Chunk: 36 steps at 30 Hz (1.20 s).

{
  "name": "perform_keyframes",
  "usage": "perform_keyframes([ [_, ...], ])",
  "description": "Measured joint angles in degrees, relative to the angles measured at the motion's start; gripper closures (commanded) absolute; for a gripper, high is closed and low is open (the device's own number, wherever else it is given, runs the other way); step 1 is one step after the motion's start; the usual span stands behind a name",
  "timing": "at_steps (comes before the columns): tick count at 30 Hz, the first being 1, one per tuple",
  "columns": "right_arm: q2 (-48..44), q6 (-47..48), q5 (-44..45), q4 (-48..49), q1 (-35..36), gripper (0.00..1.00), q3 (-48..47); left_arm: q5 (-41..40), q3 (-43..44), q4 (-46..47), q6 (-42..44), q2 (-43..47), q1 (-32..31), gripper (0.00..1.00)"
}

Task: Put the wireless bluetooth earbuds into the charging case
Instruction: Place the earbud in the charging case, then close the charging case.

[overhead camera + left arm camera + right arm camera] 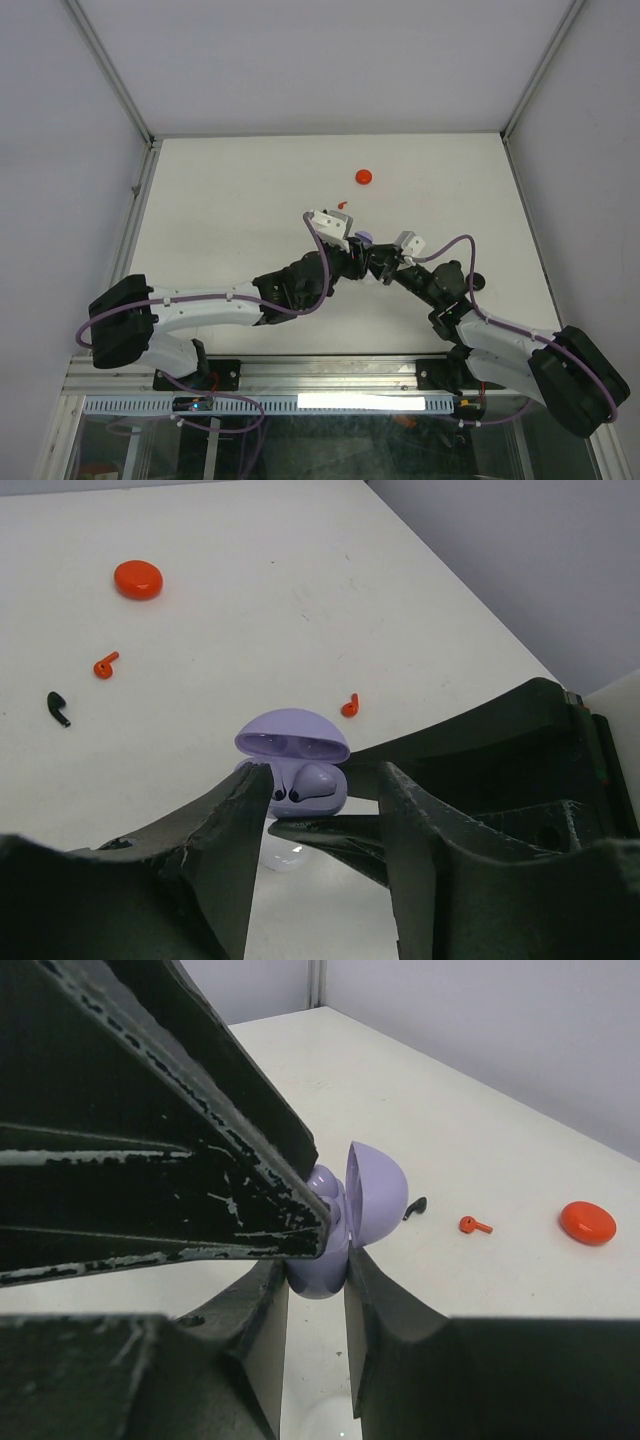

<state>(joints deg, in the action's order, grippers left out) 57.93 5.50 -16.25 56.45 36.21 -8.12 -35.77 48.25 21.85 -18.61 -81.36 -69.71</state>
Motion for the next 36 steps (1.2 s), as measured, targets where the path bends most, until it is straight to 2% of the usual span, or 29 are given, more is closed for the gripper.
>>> perform_keyframes([
  [9,0.0,-0.2,-0.2,0.3,0.0,0.91,0.0,1.4,0.0,-4.5,1.5,4.9,0.1,0.28],
  [15,0.0,-1.1,-1.4,0.1,0.0,0.91,0.0,11.3,0.0,-8.1,2.0,10.2,5.3,0.16],
  [26,-2.1,-3.9,-8.1,-5.4,0.0,0.92,-4.3,37.8,-0.2,-13.1,-0.3,12.4,18.2,0.13],
  [32,-4.2,-5.6,-12.6,-10.2,0.0,0.92,-7.9,50.6,-1.6,-12.5,-4.0,12.4,23.4,0.16],
  [36,-4.2,-6.1,-14.2,-11.8,0.0,0.92,-9.5,58.4,-2.8,-10.6,-6.4,12.0,24.6,0.21],
])
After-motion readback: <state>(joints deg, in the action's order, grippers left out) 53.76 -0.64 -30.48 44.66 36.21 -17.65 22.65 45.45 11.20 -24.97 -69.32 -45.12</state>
